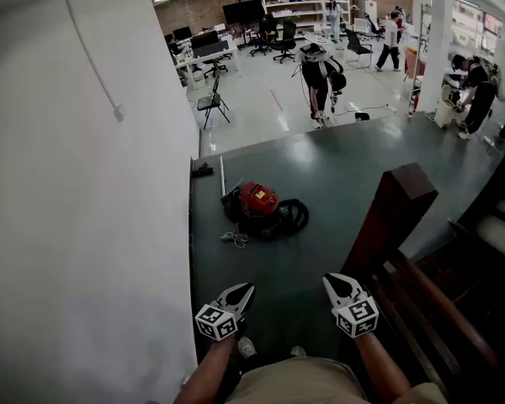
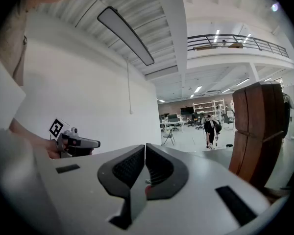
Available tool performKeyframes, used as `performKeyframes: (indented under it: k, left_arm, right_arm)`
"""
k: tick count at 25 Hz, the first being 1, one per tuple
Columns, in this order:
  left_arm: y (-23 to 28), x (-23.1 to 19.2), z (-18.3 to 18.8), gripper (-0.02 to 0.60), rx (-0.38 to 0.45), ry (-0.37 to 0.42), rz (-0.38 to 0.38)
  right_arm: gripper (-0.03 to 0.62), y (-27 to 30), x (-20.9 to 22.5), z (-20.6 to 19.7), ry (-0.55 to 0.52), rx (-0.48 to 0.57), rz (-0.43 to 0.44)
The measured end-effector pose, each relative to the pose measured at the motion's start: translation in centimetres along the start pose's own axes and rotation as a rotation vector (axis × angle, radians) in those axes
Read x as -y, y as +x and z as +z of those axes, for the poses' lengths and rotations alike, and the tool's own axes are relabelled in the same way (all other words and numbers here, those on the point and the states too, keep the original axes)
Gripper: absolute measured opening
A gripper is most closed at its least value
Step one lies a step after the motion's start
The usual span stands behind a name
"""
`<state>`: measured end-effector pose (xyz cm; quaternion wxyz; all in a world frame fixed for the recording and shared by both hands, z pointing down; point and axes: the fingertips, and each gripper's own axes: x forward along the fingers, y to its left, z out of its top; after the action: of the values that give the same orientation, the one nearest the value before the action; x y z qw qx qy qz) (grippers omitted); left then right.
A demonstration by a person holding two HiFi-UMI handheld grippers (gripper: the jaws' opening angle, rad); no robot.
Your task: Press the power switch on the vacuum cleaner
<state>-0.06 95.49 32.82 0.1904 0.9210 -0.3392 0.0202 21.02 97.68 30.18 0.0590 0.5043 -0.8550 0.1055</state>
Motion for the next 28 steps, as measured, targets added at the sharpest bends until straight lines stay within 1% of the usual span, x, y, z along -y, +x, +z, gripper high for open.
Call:
performKeyframes:
  k: [12, 14, 17, 22, 25, 28]
  left_arm:
    - [0.4, -0.2, 0.5, 0.009, 0.01, 0.002, 0.005]
    - [0.6, -0.1, 0.4, 0.009, 0.011, 0.004, 0.004]
    - [0.7, -0.3, 0.5, 0.009, 0.014, 0.003, 0.007]
    - [0.2, -0.4, 0.7, 0.009, 0.019, -0.002, 0.014]
    - [-0.6, -1.4, 0.7, 0.009, 0.014, -0.008, 0.031]
    - [-1.2, -3.7, 0.7, 0.009, 0.009, -0.027, 0.063]
  right_arm:
    - [0.016, 0.2, 0.2, 0.0, 0.012, -0.004, 0.014]
    - [0.017, 0.2, 0.3, -0.1, 0.042, 0.003, 0.021]
    - [0.018, 0.7, 0.1, 0.0, 0.106, 0.013, 0.061]
    - [0.018, 1.8, -0.2, -0.9, 0.1, -0.006, 0.072]
    - [0.018, 3.5, -0.5, -1.6, 0.114, -0.025, 0.081]
    - [0.018, 6.0, -0.9, -2.4, 0.127, -0.047, 0.096]
